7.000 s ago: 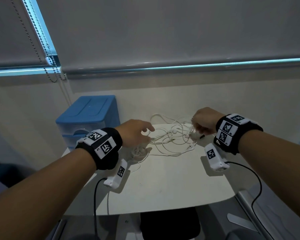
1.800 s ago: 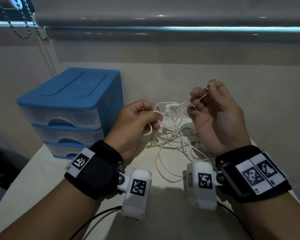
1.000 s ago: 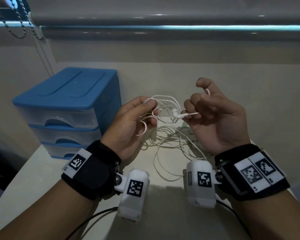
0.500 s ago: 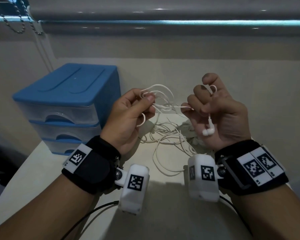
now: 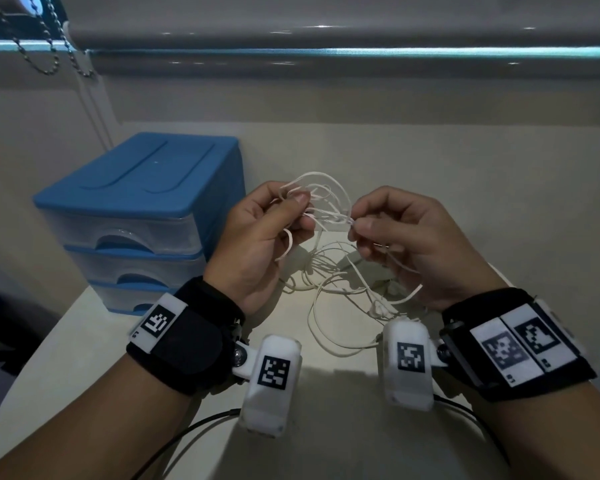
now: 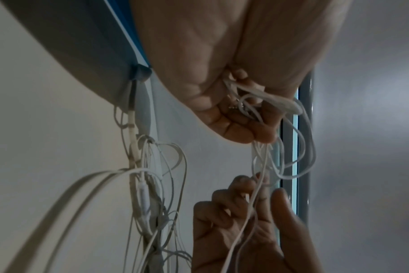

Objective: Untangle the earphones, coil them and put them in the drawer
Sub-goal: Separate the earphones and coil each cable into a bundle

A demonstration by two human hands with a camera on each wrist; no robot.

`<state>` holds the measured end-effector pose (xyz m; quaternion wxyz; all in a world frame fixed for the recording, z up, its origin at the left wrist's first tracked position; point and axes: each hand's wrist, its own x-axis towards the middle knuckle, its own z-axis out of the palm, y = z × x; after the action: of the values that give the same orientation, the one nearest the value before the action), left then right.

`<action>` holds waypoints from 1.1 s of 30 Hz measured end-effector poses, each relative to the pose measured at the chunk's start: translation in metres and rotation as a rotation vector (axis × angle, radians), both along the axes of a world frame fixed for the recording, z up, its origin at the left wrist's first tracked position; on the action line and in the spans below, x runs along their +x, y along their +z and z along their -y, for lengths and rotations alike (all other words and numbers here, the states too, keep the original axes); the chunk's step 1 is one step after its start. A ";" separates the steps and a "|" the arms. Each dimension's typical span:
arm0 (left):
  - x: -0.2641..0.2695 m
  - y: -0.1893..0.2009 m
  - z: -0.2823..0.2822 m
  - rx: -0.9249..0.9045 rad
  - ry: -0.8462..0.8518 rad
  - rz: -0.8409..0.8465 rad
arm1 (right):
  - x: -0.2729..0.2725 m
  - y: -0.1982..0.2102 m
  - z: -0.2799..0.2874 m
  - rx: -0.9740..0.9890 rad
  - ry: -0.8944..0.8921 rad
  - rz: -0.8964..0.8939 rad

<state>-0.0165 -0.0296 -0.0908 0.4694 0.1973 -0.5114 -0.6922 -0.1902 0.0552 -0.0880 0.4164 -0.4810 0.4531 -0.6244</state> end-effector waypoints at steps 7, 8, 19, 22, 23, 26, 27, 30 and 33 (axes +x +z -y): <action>0.001 -0.002 0.002 -0.045 0.003 0.025 | -0.002 -0.003 0.004 -0.019 -0.213 -0.017; 0.001 -0.002 0.003 -0.053 0.014 0.038 | -0.003 -0.003 0.005 -0.024 -0.242 -0.027; -0.001 -0.004 0.000 -0.157 -0.005 0.039 | 0.000 -0.006 0.005 -0.117 -0.143 -0.257; -0.001 -0.005 0.000 -0.170 -0.046 0.017 | -0.002 -0.004 0.006 -0.084 -0.173 -0.157; 0.000 -0.005 0.001 -0.166 -0.063 0.001 | -0.004 -0.003 0.006 -0.070 -0.195 -0.112; 0.003 -0.005 0.002 -0.093 -0.125 -0.048 | -0.005 -0.004 0.006 -0.011 -0.182 -0.135; 0.003 -0.004 0.002 -0.067 -0.139 -0.060 | -0.003 -0.004 0.006 0.017 -0.143 -0.148; 0.004 -0.003 0.000 -0.103 -0.116 -0.040 | 0.003 -0.004 0.004 0.067 -0.041 -0.139; 0.003 -0.004 0.000 -0.182 -0.087 0.012 | 0.003 -0.005 0.004 0.059 -0.013 -0.215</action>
<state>-0.0139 -0.0291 -0.0945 0.4521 0.1355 -0.5831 -0.6612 -0.1868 0.0516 -0.0931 0.3753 -0.5297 0.5164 -0.5585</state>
